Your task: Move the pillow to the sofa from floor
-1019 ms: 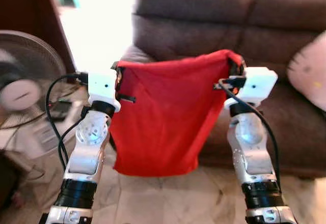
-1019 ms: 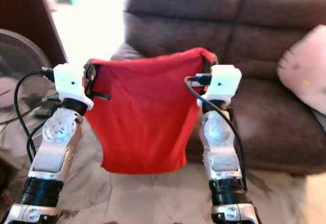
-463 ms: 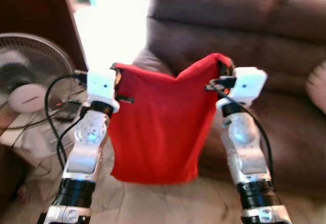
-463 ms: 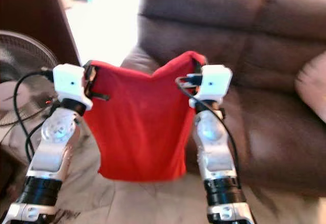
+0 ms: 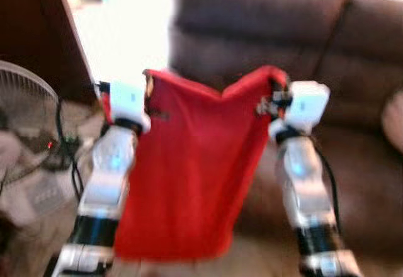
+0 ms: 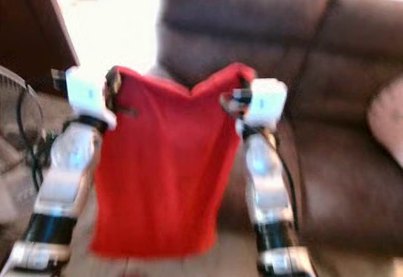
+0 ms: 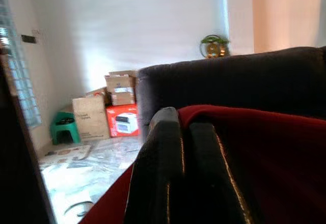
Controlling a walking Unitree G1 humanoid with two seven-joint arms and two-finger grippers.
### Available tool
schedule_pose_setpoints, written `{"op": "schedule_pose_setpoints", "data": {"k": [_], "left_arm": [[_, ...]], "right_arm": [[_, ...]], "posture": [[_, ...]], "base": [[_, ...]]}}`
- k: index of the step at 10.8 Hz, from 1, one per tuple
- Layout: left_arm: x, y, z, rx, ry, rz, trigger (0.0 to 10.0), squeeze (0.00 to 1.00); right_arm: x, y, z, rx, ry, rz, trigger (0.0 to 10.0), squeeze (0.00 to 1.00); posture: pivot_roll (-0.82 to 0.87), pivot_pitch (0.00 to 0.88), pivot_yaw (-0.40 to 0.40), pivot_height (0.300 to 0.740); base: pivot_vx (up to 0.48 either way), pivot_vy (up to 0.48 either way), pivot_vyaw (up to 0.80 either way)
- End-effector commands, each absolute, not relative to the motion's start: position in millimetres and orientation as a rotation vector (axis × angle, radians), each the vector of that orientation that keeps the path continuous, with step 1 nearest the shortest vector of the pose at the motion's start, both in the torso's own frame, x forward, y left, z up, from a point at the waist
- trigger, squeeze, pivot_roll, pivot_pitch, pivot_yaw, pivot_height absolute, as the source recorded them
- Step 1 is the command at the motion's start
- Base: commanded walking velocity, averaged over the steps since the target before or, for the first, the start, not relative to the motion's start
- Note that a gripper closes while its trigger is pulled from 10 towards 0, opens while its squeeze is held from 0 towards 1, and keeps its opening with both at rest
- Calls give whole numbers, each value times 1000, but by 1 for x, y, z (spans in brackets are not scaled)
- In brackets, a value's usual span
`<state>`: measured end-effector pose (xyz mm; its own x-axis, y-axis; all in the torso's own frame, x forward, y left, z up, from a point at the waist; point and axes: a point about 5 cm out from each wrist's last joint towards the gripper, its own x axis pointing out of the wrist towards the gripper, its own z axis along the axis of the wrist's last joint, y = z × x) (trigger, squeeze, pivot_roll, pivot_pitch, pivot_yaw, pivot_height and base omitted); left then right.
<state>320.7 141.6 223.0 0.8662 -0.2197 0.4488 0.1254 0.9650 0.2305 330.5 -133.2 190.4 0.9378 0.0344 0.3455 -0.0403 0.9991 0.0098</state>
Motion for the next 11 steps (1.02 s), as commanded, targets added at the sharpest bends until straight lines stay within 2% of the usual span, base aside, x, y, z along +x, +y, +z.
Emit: {"op": "schedule_pose_setpoints", "data": {"k": [1,6,11], "left_arm": [[316,144,250,199,-610,-169,10000,0],[316,131,275,153,-649,-282,10000,0],[322,156,287,173,-663,-190,10000,0]], "right_arm": [[329,-130,207,28,-418,52,10000,0],[331,-130,212,34,-440,50,10000,0],[331,-127,218,32,-457,69,10000,0]], "posture": [[91,0,-53,740],[92,0,-53,740],[98,0,-57,740]], "base": [[368,0,-431],[348,0,-591],[342,0,0]]}}
